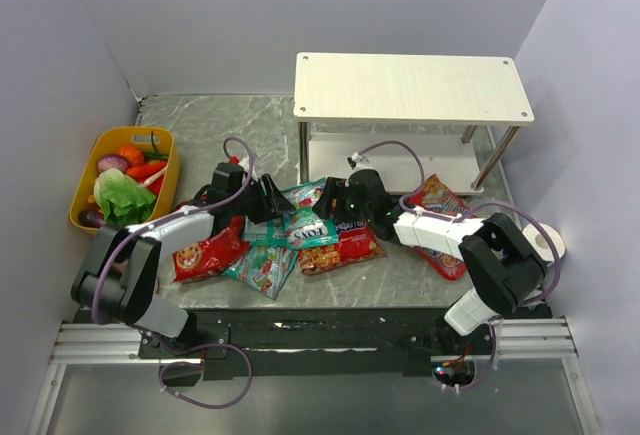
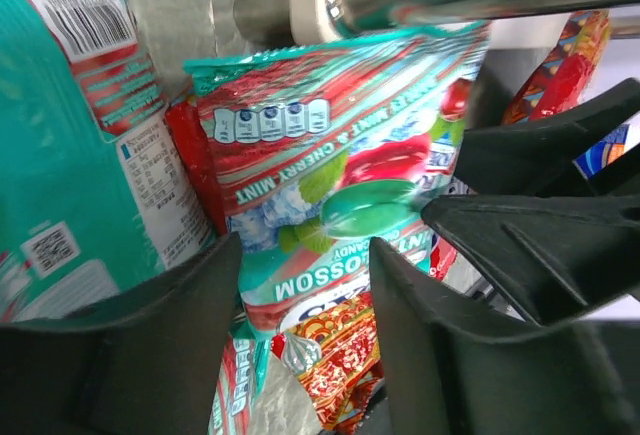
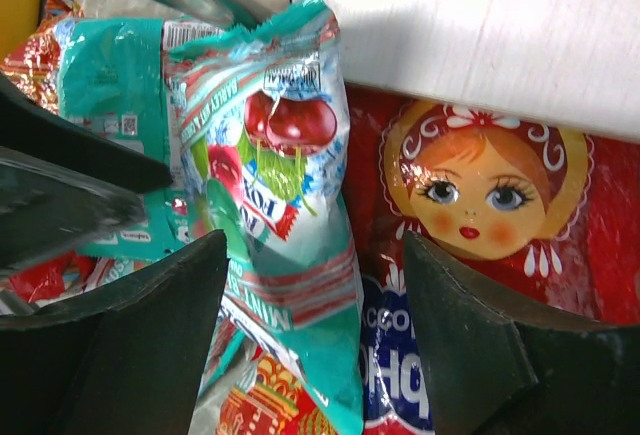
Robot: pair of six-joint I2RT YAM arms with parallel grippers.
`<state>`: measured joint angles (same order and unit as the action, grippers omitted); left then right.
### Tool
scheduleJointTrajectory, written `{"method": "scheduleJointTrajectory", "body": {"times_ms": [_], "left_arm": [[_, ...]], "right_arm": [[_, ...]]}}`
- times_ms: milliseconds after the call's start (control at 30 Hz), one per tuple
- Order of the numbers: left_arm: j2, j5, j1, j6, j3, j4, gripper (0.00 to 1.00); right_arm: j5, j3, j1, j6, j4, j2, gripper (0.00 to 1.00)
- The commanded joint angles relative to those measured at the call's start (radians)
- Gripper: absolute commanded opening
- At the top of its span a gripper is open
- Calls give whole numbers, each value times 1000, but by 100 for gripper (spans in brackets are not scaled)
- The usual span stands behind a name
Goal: Place and organize the candy bags onto the shelf
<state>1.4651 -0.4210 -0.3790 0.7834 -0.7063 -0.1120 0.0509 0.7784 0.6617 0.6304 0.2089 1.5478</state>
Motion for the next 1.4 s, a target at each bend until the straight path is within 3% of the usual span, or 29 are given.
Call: {"method": "scheduleJointTrajectory", "body": {"times_ms": [0, 167, 333, 467, 667, 1067, 1367], "left_arm": [[73, -91, -14, 33, -15, -95, 54], [103, -81, -31, 25, -12, -75, 48], [92, -56, -47, 24, 4, -75, 50], [71, -33, -52, 11, 1, -54, 50], [-17, 56, -52, -35, -45, 40, 51], [-316, 418, -51, -130, -133, 273, 67], [-400, 721, -49, -171, -145, 333, 68]], "right_arm": [[-25, 36, 6, -9, 35, 31, 76], [12, 15, 6, 3, 40, 54, 65], [27, -27, 10, 15, 70, 55, 54], [24, -53, 12, 11, 75, 31, 23], [13, -80, 10, 14, 57, -35, 2], [-25, -76, 90, -41, -89, -317, 0], [-48, 42, 134, -122, -273, -564, 0]]}}
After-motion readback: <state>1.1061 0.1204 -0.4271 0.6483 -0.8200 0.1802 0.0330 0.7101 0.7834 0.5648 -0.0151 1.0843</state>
